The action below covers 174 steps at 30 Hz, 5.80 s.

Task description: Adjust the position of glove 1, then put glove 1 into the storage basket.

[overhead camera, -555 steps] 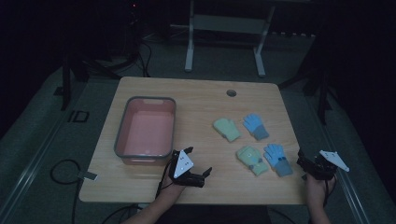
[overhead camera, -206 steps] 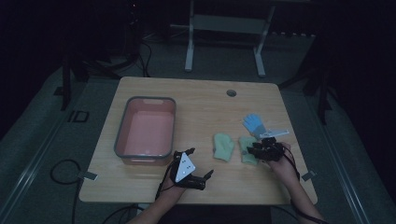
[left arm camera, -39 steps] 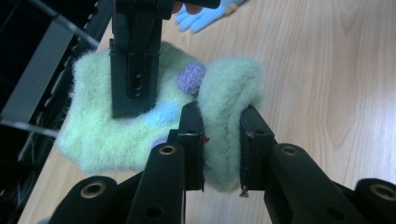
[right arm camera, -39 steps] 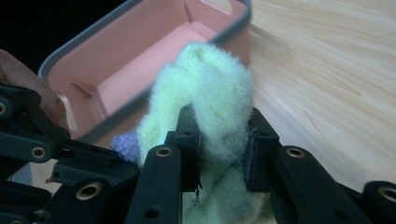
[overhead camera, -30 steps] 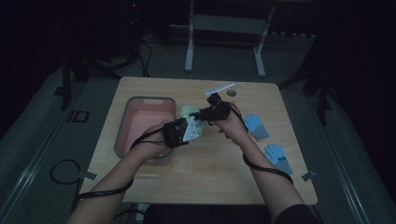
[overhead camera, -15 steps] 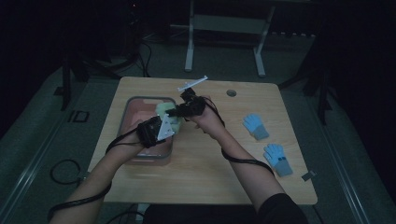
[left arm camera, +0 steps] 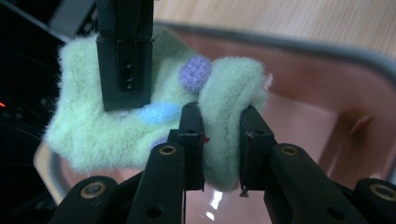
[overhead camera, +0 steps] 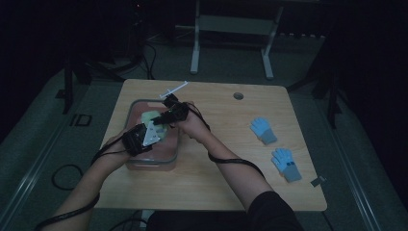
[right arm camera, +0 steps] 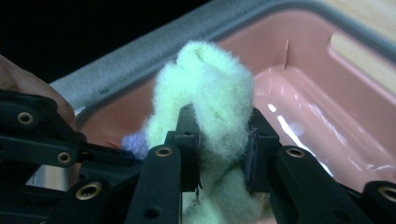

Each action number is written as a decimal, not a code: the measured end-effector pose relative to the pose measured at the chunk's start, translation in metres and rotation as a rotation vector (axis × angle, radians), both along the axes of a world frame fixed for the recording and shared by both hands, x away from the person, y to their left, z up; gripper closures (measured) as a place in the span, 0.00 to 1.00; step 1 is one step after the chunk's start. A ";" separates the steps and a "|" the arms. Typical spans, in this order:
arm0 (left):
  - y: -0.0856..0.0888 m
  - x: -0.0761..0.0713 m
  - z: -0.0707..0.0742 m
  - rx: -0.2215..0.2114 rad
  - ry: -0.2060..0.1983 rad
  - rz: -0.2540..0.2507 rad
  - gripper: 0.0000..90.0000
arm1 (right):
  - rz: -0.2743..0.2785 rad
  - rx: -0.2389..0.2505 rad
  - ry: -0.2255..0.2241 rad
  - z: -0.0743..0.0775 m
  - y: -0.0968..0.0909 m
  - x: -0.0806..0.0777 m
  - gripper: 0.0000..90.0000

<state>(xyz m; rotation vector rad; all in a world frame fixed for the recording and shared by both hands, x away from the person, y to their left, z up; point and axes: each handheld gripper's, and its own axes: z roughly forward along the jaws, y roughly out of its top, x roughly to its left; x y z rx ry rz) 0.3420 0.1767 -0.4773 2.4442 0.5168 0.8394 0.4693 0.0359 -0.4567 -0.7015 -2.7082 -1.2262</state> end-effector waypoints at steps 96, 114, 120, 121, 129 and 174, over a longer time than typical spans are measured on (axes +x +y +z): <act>-0.152 -0.026 -0.071 -0.410 0.264 -0.187 0.02 | -0.565 -0.113 -0.208 -0.049 -0.378 -0.049 0.57; -0.143 -0.029 -0.082 -0.459 0.213 -0.188 0.02 | -0.607 -0.221 -0.190 -0.075 -0.375 0.010 0.65; -0.140 -0.031 -0.085 -0.469 0.218 -0.193 0.02 | -0.585 -0.297 -0.194 -0.084 -0.366 0.021 0.65; -0.140 -0.031 -0.085 -0.469 0.219 -0.192 0.02 | -0.586 -0.295 -0.193 -0.085 -0.366 0.021 0.65; -0.139 -0.030 -0.090 -0.454 0.233 -0.189 0.02 | -0.605 -0.322 -0.176 -0.085 -0.358 0.019 0.89; -0.138 -0.043 -0.087 -0.488 0.137 -0.164 0.02 | -0.823 -0.079 -0.028 -0.060 -0.218 -0.110 0.97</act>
